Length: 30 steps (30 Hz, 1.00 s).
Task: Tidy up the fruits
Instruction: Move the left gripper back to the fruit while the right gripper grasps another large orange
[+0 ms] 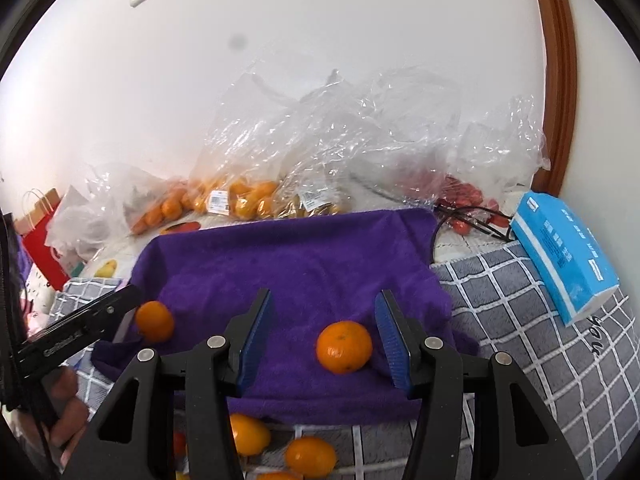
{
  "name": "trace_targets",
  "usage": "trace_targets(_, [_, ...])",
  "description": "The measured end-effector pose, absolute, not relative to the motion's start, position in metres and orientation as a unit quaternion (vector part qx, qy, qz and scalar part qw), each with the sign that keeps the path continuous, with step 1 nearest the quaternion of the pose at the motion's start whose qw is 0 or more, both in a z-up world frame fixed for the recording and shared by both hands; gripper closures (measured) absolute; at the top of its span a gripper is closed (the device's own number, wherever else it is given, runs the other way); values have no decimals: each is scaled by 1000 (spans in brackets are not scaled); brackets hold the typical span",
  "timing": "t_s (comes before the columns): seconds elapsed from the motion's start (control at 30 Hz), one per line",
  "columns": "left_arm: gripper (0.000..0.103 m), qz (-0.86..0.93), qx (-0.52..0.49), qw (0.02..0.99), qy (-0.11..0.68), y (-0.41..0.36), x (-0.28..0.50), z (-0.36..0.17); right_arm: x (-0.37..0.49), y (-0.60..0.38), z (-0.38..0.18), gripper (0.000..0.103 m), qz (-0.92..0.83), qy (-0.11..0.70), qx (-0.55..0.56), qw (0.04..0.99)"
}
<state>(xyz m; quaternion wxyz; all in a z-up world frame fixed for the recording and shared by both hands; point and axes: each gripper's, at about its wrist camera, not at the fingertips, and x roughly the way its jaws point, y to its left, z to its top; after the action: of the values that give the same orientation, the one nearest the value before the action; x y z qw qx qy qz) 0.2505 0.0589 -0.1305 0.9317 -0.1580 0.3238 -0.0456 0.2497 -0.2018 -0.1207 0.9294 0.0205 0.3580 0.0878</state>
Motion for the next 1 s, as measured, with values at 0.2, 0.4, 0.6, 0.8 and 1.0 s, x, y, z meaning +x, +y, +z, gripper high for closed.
trace_targets(0.2, [46,-46,-160,939,302,63,241,-112,226,-213,-122,51,79,380,34,921])
trace_targets(0.4, [43,-40,-162,934,315,74,222,-93,198,-216,-135,50,69,397,0,915])
trace_targets(0.6, [40,-20,-148,929,339,89,185,-102,177,-199,-170,50,120,435,-4,892])
trace_targets(0.8, [40,-24,-163,911,377,93,163,-125,173,-175,-194,63,131,453,-39,881])
trace_targets(1.0, [40,-60,-126,909,393,58,161,-141,158,-182,-184,65,118,421,-49,898])
